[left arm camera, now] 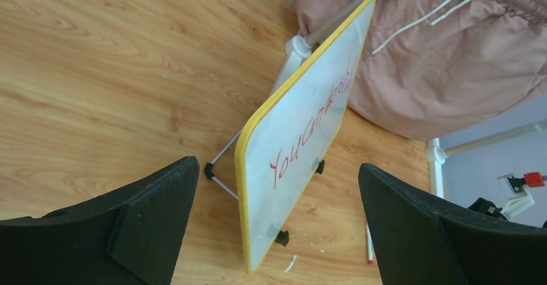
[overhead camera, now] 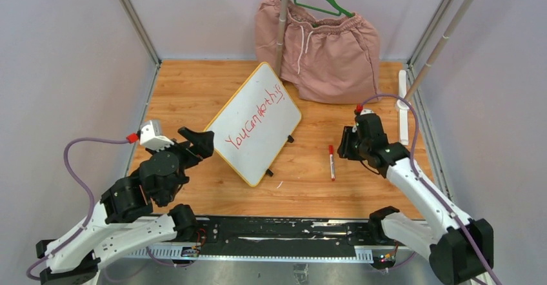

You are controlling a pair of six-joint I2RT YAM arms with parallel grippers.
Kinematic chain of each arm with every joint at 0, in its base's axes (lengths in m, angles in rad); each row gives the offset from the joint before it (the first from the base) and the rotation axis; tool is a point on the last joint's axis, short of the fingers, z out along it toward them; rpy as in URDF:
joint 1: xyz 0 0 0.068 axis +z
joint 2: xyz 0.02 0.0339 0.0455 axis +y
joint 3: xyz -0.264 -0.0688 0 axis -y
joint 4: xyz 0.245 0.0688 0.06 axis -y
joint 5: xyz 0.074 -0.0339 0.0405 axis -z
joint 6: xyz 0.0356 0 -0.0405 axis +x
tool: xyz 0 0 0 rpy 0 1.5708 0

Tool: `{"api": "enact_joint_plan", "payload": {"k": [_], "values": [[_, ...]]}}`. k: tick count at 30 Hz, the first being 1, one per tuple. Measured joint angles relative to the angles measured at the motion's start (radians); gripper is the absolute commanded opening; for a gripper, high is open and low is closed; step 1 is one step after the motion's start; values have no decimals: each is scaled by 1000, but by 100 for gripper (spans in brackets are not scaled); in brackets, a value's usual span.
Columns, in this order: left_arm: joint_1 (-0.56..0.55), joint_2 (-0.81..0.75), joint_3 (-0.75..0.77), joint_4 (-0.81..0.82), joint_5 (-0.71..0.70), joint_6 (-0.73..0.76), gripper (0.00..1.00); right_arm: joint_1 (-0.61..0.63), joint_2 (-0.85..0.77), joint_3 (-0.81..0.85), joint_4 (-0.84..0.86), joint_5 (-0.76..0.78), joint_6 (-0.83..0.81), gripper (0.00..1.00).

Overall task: Write a sentence on the whiteboard
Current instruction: Reset both arms

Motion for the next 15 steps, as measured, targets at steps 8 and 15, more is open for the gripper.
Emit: {"api": "enact_joint_plan", "payload": {"k": [8,15], "values": [[0,93,206,-102,62,-8,100,44,-162,109,-17,-6,27,49],[0,217,259,-60,153,174,100,400,-152,524,-40,330,-90,47]]}}
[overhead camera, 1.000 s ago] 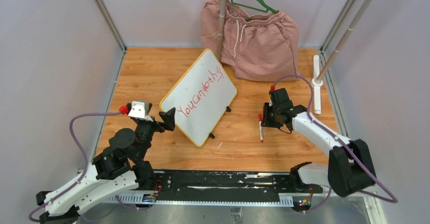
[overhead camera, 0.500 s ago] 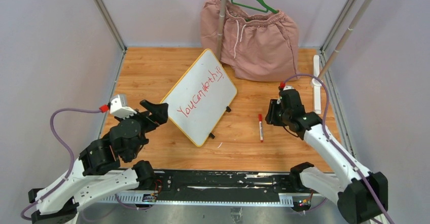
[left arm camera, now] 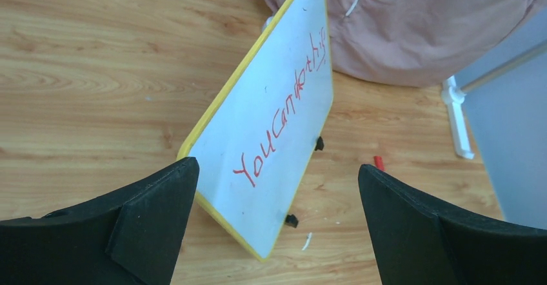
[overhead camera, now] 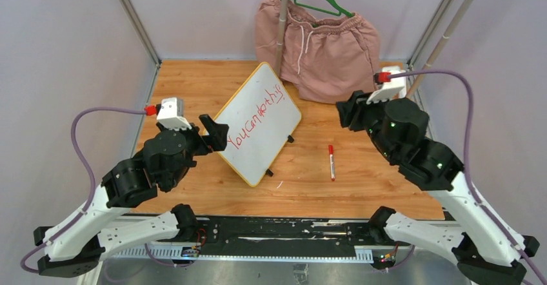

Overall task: Write a sentence on the whiteboard
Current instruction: Reset both arms

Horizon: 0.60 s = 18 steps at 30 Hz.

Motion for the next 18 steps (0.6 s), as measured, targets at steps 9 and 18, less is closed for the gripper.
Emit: {"api": "enact_joint_plan", "payload": {"k": [9,18], "values": [[0,-6,98,59,-23,310,100,97,4,183,-182,577,-65,66],[0,-7,201,97,-61,451,100,101,-363,-211,-5,599,-165,75]]}}
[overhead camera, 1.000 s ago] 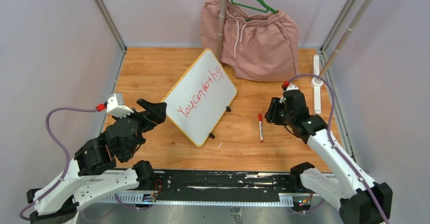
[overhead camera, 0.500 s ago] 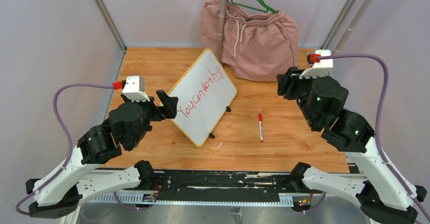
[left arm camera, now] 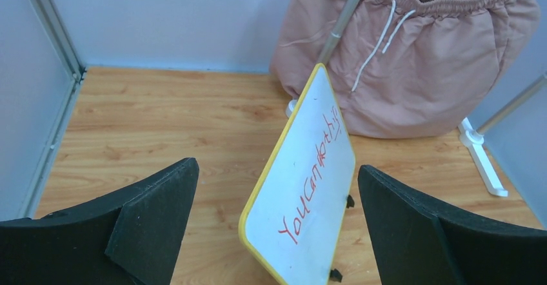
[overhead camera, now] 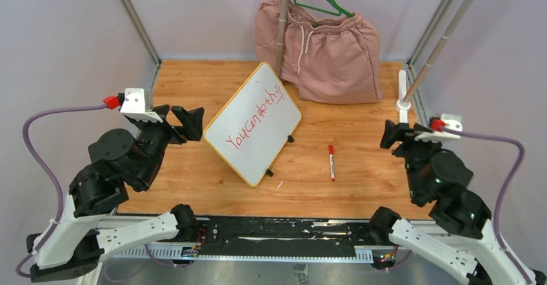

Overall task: Write a sentence on the whiteboard
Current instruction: Reset both arms

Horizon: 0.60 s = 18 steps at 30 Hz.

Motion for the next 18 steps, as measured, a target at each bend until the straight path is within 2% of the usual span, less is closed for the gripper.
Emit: {"api": "enact_joint_plan", "payload": {"k": [4,7,13,18], "values": [[0,-13,-18,17,18,9,100,0,-169,-73,113,-85,-61,75],[0,-31,-38,23,23,10,100,0,-227,-108,151,-141,-82,75],[0,-44,-53,30,19,11,100,0,-190,-113,151,-209,-84,75],[0,-53,-58,42,14,17,100,1,-81,-32,138,-228,-43,75]]}}
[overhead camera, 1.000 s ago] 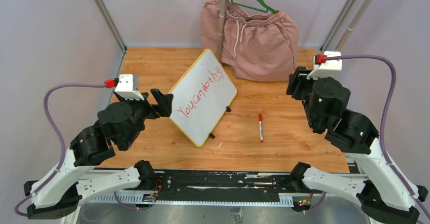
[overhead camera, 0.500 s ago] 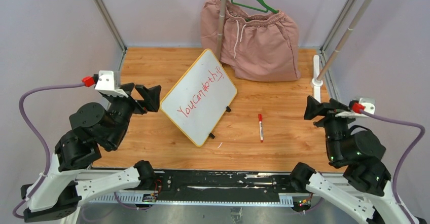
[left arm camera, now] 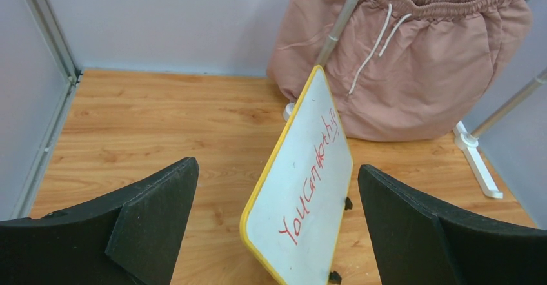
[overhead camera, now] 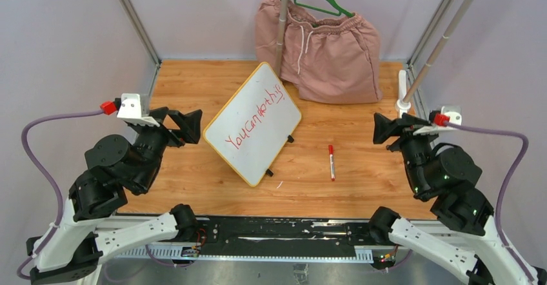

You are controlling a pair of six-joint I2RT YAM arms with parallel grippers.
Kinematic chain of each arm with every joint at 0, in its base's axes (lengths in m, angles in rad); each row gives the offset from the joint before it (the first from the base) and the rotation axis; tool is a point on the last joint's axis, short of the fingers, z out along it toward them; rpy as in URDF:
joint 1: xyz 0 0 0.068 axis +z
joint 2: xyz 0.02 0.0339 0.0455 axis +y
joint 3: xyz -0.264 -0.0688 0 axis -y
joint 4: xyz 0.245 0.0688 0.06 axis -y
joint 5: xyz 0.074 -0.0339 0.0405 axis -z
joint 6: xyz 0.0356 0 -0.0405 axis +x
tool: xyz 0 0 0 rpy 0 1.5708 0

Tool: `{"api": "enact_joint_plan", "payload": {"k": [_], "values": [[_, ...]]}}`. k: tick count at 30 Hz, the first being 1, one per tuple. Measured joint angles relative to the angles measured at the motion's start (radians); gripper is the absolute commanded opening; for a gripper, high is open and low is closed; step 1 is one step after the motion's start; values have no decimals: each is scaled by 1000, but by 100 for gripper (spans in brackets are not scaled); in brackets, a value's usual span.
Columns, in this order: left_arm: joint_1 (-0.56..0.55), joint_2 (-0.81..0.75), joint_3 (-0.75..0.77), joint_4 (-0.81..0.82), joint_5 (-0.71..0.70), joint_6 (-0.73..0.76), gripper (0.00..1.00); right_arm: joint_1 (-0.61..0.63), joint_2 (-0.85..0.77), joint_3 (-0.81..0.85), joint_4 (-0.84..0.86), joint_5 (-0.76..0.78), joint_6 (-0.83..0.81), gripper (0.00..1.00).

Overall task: Write a sentence on the whiteboard
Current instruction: Reset both arms

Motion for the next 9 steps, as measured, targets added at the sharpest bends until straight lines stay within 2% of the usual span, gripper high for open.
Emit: {"api": "enact_joint_plan", "payload": {"k": [6,9], "values": [[0,10,8,8,-12,3,100,0,260,286,-51,-13,92,75],[0,23,16,8,-12,3,100,0,338,338,-55,-15,105,77]]}}
